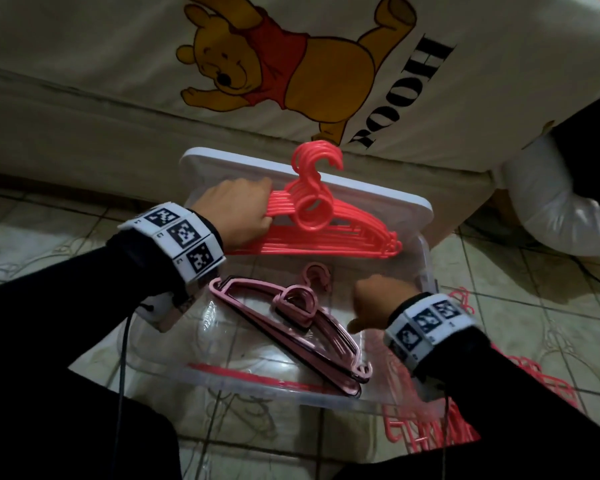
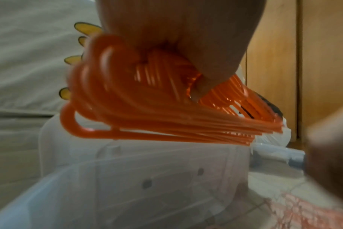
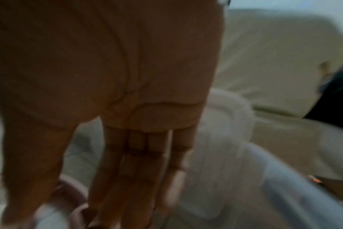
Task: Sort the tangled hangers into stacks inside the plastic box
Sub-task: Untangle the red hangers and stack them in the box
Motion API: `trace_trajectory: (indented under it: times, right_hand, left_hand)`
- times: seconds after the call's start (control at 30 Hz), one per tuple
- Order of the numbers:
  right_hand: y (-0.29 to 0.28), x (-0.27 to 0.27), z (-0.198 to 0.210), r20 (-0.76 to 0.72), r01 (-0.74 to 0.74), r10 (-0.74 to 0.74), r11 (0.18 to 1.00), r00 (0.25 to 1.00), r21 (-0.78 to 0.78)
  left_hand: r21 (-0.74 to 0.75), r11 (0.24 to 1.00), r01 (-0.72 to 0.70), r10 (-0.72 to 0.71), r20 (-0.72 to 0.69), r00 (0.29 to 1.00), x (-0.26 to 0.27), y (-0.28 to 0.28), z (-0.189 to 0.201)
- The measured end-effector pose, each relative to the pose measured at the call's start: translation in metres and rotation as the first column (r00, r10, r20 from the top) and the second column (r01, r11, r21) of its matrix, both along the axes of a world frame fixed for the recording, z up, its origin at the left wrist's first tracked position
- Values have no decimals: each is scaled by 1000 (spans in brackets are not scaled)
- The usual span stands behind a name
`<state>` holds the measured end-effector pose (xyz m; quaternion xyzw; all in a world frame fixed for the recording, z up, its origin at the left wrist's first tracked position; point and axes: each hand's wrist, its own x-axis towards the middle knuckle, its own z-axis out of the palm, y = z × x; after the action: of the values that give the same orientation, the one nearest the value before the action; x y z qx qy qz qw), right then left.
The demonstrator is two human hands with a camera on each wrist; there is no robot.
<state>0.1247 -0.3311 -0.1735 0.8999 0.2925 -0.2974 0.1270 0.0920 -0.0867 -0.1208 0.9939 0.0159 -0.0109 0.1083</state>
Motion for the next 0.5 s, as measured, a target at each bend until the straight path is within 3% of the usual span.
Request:
trace_trajectory:
  times: [0.1, 0.2, 0.27, 0.33, 0.43, 0.5]
  right_hand:
    - [30, -12, -28, -59, -227, 229, 973, 972, 35]
    - [54, -27, -48, -74, -480, 479, 877, 875, 0]
    - [65, -36, -59, -97, -656, 651, 755, 753, -25]
    - [72, -42, -74, -157, -822, 807, 562, 569, -90]
    - [82, -50, -90, -181, -934, 919, 329, 351, -140]
    - [85, -56, -100, -156, -949, 939, 291, 308, -124]
  left_hand:
    - [-16, 1000, -6, 7, 12, 1000, 2, -3, 1]
    - [-57, 998, -6, 7, 21, 1000, 3, -5, 2]
    - [-85, 996, -12, 13, 13, 1000, 3, -5, 3]
    - [-107, 994, -22, 23, 2, 1000, 3, -5, 3]
    - [-121, 992, -33, 32, -9, 999, 4, -4, 3]
    - [-128, 991, -30, 28, -16, 999, 5, -5, 3]
